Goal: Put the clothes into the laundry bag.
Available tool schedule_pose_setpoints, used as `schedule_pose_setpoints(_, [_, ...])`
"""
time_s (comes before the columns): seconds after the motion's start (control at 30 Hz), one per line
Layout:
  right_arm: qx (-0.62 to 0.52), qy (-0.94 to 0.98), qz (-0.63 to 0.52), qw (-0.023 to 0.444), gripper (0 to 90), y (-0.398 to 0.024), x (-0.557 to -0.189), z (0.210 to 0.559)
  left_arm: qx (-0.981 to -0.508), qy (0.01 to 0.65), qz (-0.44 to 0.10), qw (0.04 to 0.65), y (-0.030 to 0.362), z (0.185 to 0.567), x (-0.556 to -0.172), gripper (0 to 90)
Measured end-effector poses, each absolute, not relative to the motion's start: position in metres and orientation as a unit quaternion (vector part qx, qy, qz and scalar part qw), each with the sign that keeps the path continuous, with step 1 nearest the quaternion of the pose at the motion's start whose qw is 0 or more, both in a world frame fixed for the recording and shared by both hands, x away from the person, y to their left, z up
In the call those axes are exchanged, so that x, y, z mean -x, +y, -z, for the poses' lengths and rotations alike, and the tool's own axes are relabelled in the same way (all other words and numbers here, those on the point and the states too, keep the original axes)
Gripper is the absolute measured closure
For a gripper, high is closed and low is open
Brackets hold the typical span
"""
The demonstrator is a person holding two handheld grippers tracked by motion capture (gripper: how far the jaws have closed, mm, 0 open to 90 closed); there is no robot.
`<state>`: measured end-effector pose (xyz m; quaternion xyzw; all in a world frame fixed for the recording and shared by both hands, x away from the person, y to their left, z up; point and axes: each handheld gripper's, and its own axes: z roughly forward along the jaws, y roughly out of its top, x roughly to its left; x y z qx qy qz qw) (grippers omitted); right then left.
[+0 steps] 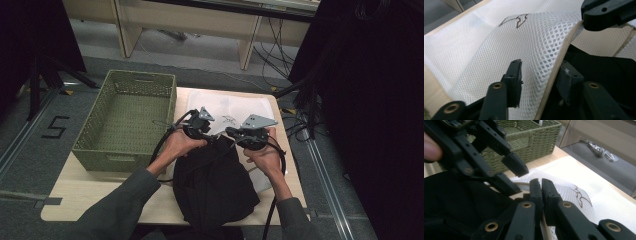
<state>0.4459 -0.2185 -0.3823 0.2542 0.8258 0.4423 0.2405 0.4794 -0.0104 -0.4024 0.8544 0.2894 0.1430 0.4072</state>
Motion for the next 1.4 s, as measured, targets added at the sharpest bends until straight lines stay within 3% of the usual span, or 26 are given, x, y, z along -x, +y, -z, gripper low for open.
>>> schedule_pose_setpoints(0.03, [-0.253, 0.827, -0.441, 0.241, 88.3, -0.218, -0.446, 0.382, -0.855, 0.284, -0.142, 0.410, -0.011, 0.403, -0.480, 58.9])
schedule_pose_setpoints(0.17, [-0.253, 0.827, -0.442, 0.239, 88.2, -0.218, -0.446, 0.383, -0.860, 0.275, -0.145, 0.405, -0.011, 0.401, -0.477, 81.3])
schedule_pose_setpoints(0.23, [-0.259, 0.827, -0.442, 0.231, 87.8, -0.216, -0.444, 0.384, -0.865, 0.270, -0.151, 0.395, -0.011, 0.399, -0.476, 84.7])
schedule_pose_setpoints(0.3, [-0.259, 0.830, -0.442, 0.221, 85.1, -0.215, -0.443, 0.384, -0.870, 0.265, -0.151, 0.389, -0.009, 0.397, -0.476, 85.7])
schedule_pose_setpoints(0.47, [-0.282, 0.819, -0.458, 0.202, 53.6, -0.219, -0.430, 0.374, -0.874, 0.267, -0.137, 0.383, -0.005, 0.395, -0.477, 86.1])
schedule_pose_setpoints(0.57, [-0.280, 0.833, -0.442, 0.181, 45.8, -0.223, -0.410, 0.368, -0.878, 0.267, -0.130, 0.376, -0.004, 0.395, -0.479, 86.0])
schedule_pose_setpoints(0.9, [-0.294, 0.864, -0.401, 0.077, 34.0, -0.212, -0.339, 0.410, -0.884, 0.264, -0.122, 0.366, 0.000, 0.390, -0.480, 85.9])
schedule_pose_setpoints(1.1, [-0.282, 0.875, -0.391, 0.037, 29.5, -0.196, -0.310, 0.434, -0.885, 0.263, -0.121, 0.364, 0.001, 0.390, -0.481, 85.8])
schedule_pose_setpoints(1.27, [-0.277, 0.884, -0.373, 0.048, 22.4, -0.185, -0.305, 0.445, -0.885, 0.266, -0.118, 0.364, 0.000, 0.391, -0.480, 85.6])
schedule_pose_setpoints(1.4, [-0.267, 0.896, -0.340, 0.097, 15.5, -0.164, -0.304, 0.461, -0.887, 0.264, -0.117, 0.361, -0.002, 0.392, -0.480, 85.6])
